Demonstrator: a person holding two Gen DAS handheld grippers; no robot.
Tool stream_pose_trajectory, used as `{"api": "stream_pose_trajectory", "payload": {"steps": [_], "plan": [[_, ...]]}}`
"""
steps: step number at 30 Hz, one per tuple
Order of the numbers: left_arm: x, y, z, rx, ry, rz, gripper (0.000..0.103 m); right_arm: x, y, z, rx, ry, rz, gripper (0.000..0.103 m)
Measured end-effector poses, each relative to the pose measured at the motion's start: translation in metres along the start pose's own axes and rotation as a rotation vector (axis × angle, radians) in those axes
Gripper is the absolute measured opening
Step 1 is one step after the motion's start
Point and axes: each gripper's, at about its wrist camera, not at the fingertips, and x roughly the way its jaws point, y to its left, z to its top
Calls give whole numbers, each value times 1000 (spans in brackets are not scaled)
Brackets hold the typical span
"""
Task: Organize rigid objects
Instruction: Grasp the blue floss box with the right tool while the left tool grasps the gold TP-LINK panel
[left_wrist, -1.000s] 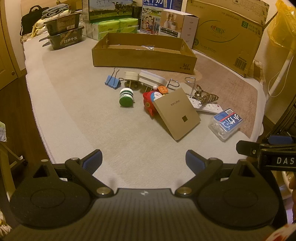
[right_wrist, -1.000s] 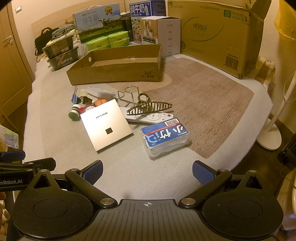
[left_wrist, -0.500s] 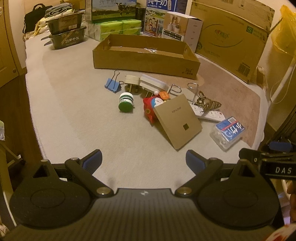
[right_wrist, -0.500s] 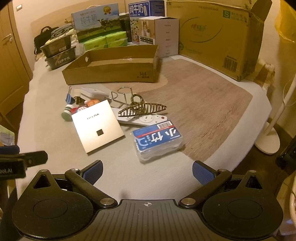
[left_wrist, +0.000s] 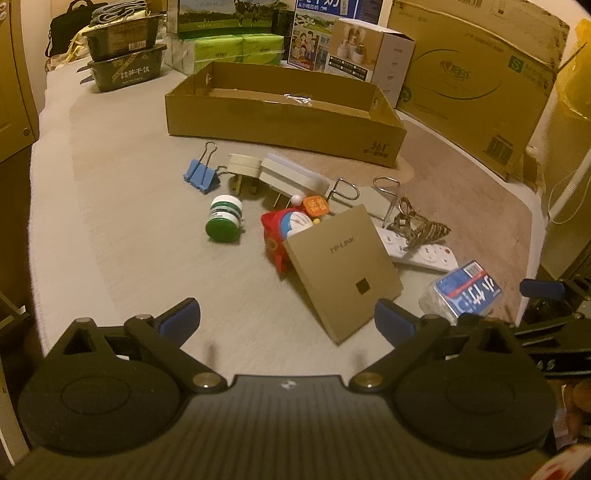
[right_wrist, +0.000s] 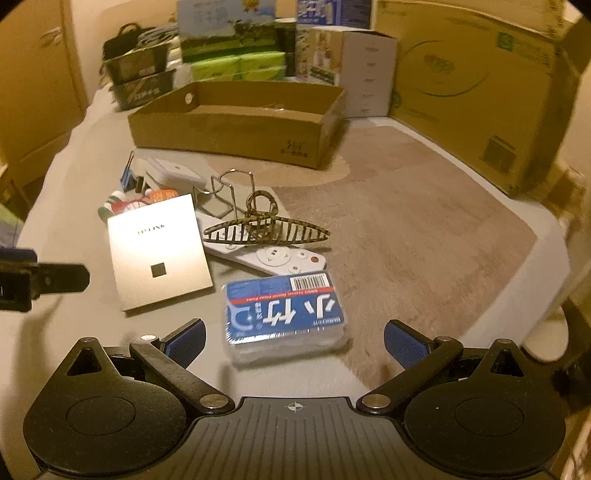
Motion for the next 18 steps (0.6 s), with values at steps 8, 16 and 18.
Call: {"api": "stream_pose_trajectory", "payload": {"steps": [8,16,18], "plan": [[23,-9,4,-23,15,12,102,34,-6,3,-66,41,63,86],[38,-30,10,-60,-19,21,102,28,-16,3,-65,-1,73,85],[43,-40,12,-56,-24,34,102,25,-23,3,-55,-10,63,85]]}}
